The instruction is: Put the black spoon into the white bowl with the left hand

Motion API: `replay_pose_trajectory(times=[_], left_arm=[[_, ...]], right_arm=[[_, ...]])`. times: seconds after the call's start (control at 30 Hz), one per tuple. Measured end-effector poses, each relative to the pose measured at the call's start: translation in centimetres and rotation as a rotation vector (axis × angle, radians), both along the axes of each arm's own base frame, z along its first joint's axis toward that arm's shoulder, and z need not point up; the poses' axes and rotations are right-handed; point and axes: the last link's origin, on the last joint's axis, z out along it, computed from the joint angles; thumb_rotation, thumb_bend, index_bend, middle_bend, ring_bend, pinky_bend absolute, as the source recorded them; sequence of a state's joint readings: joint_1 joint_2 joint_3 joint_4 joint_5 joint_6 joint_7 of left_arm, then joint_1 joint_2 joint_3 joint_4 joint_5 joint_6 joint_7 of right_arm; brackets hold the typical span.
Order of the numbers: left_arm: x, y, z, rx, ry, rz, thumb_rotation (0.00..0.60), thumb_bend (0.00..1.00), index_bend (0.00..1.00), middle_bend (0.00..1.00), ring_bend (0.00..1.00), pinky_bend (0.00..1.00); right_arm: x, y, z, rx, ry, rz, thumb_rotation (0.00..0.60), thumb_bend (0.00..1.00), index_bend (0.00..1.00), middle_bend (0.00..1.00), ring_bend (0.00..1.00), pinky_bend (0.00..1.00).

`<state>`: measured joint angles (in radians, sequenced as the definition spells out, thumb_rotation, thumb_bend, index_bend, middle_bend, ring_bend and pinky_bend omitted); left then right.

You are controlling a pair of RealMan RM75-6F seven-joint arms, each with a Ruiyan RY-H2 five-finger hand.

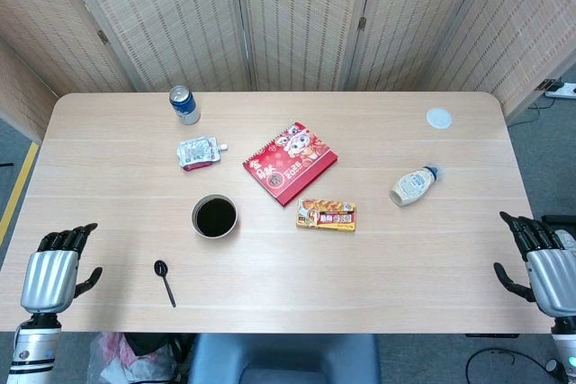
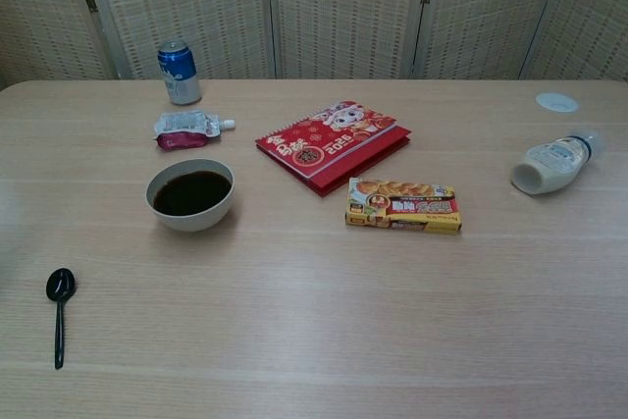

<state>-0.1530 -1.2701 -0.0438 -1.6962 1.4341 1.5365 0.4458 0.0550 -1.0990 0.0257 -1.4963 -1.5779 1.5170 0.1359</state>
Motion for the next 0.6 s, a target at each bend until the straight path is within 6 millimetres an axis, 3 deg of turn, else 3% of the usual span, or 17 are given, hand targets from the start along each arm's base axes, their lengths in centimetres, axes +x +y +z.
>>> replay_pose_trajectory(times=[0.6], left_arm=[[-0.06, -0.26, 0.29, -0.013, -0.022, 0.012, 0.600, 0.27, 0.23, 0.32, 0.31, 0.29]], right_arm=[[-0.10, 0.11, -0.02, -0.002, -0.005, 0.007, 0.600, 0.30, 0.07, 0.18, 0.15, 0.16]])
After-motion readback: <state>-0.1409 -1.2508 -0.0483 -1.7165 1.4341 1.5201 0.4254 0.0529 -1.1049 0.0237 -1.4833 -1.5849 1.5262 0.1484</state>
